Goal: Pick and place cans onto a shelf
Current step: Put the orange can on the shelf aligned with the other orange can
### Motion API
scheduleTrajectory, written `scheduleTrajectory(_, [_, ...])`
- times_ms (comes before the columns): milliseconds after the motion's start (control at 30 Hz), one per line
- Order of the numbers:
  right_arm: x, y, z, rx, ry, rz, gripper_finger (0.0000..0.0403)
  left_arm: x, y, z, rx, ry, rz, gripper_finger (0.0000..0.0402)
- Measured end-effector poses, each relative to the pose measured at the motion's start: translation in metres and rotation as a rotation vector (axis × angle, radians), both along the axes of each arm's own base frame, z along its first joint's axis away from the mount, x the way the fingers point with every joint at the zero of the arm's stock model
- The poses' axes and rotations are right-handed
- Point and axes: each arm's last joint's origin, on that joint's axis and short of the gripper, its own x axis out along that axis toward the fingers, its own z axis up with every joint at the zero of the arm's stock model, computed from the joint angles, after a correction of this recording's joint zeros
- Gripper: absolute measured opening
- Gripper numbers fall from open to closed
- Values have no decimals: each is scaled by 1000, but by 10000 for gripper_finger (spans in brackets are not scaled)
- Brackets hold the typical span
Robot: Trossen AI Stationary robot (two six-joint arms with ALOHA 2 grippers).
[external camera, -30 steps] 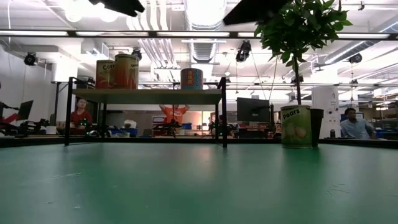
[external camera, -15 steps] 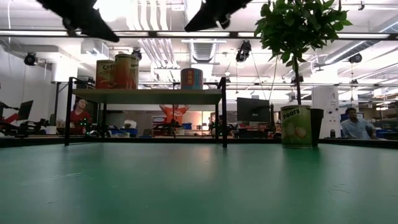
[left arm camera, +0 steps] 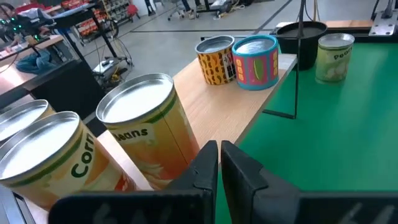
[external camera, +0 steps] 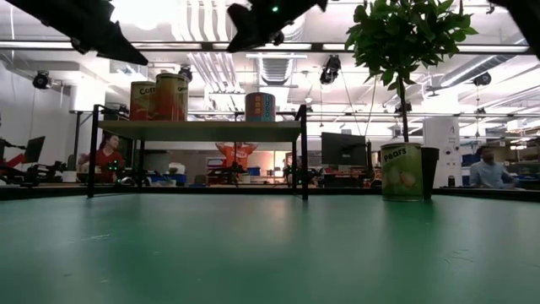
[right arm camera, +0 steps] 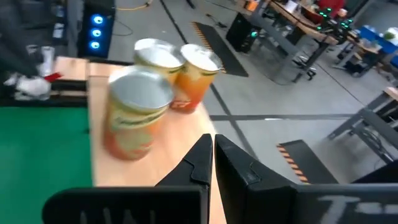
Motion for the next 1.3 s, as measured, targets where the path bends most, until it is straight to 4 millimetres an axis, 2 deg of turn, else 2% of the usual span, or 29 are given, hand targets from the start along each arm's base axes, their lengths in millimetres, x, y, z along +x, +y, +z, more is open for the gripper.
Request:
scheduleTrajectory(200, [26,-24,-1,-24,-34,-31,9,-1,0,-8,11,25,-3,0])
scheduleTrajectory(633, [77,-61,-48,-40,-7,-63,9,-1,0,-6,12,-1,7,0])
scheduleTrajectory(900, [89,-60,-63,-16,2,86,9,1,0,-4,12,-30,7,0])
scheduleTrajectory(1067, [90,-52,-64,17,18,174,9,0,2,-7,23,-39,66,0])
scheduleTrajectory(1200, [88,-44,-62,33,55,191,9,-1,3,-10,41,-69,163,0])
scheduleTrajectory(1300, [86,-39,-59,40,72,199,9,0,4,-10,38,-83,173,0])
